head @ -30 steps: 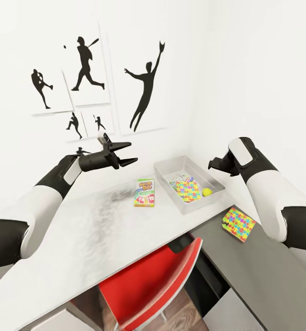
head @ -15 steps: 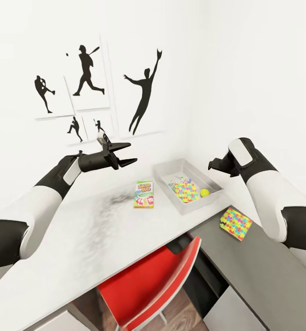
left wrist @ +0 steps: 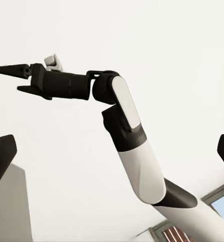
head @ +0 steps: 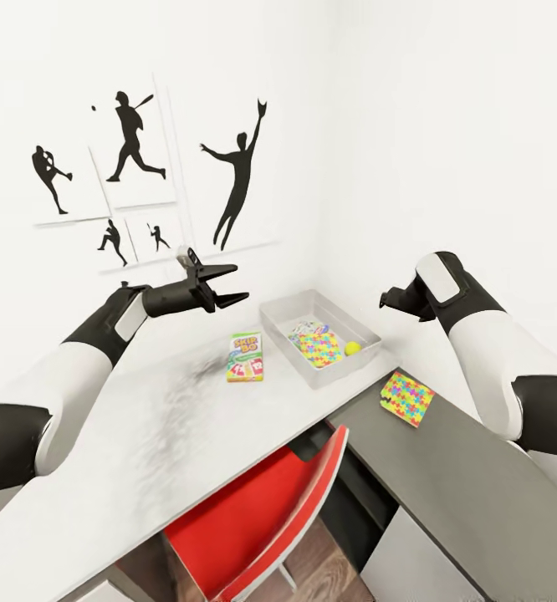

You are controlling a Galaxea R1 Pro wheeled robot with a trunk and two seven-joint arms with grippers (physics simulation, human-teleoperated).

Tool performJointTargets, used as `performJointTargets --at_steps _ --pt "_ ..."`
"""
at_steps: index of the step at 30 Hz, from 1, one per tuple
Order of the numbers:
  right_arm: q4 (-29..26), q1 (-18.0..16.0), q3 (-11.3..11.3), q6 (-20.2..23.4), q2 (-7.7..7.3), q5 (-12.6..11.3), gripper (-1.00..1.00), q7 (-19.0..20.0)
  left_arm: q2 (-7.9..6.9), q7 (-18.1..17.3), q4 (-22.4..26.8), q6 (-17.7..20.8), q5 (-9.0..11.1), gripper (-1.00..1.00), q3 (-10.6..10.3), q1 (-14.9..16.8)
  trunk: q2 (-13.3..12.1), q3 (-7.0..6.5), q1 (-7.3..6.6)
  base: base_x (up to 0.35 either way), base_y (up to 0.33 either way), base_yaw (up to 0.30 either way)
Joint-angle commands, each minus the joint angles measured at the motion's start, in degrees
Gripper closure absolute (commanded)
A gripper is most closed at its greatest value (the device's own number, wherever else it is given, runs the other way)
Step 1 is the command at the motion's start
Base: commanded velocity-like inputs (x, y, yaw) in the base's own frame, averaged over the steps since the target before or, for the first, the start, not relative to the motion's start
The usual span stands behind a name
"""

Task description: Put all the toys in the child's room - the three board games (two on the bed and one on the table), the two jigsaw puzzles on the table, and the tennis ball on the table - inside the toy box on the table in the child's room.

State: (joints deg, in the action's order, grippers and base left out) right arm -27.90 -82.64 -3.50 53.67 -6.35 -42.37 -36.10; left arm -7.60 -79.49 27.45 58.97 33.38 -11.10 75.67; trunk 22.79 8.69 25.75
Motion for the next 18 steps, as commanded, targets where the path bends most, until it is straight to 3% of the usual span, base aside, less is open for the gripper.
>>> performJointTargets --at_steps 1,9,18 --pt "-0.04 -0.06 -0.35 0.08 -0.05 -0.59 -1.0 -0.46 -0.06 -0.31 -0.03 0.54 0.11 -1.0 -0.28 0.01 0.13 0.1 0.03 -0.05 0.048 -0.065" --pt "-0.05 -0.14 -0.37 -1.5 0.01 -0.63 -1.0 -0.39 -0.13 -0.29 -0.03 -0.19 0.03 -1.0 -0.26 -1.09 0.13 0.05 0.03 -0.034 0.028 -0.051" --pt "-0.03 -0.15 -0.39 -2.08 0.1 -0.68 -1.0 -0.38 -0.5 -0.29 -0.03 -0.41 -2.39 -1.0 -0.25 -1.91 0.13 0.04 0.03 -0.123 0.147 -0.237"
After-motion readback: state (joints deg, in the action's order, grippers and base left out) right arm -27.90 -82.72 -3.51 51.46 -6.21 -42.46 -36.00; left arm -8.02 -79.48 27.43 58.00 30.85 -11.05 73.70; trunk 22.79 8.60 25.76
